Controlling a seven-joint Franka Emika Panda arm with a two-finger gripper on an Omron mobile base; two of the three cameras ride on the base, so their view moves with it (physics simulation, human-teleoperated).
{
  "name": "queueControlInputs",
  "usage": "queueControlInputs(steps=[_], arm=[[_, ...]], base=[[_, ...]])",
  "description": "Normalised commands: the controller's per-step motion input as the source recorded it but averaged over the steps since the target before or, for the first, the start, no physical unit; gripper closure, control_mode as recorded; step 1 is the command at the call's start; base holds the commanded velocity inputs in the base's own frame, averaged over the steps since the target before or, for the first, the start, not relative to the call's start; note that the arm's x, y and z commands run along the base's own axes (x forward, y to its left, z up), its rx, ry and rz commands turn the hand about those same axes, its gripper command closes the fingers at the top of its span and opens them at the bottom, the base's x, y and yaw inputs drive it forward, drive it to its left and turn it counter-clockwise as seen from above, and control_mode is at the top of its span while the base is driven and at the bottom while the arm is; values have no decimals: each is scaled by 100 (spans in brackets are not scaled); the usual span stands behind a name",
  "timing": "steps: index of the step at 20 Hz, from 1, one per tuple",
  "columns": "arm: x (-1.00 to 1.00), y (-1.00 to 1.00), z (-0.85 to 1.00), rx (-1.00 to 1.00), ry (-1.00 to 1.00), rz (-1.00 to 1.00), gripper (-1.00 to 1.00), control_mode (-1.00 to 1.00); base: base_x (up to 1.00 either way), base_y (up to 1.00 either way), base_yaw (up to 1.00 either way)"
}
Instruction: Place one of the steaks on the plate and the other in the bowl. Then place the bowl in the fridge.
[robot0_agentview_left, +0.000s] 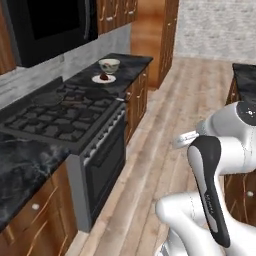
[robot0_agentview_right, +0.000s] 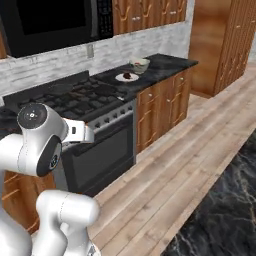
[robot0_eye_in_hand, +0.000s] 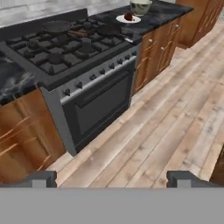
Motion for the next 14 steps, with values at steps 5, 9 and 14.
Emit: queueControlInputs(steps=[5,9,14], arm=[[0,0,0,0,0,0,-100,100],[0,0,0,0,0,0,-100,100],[0,0,0,0,0,0,-100,100]], base=[[100,0,-56],[100,11,-44],[100,21,-27]])
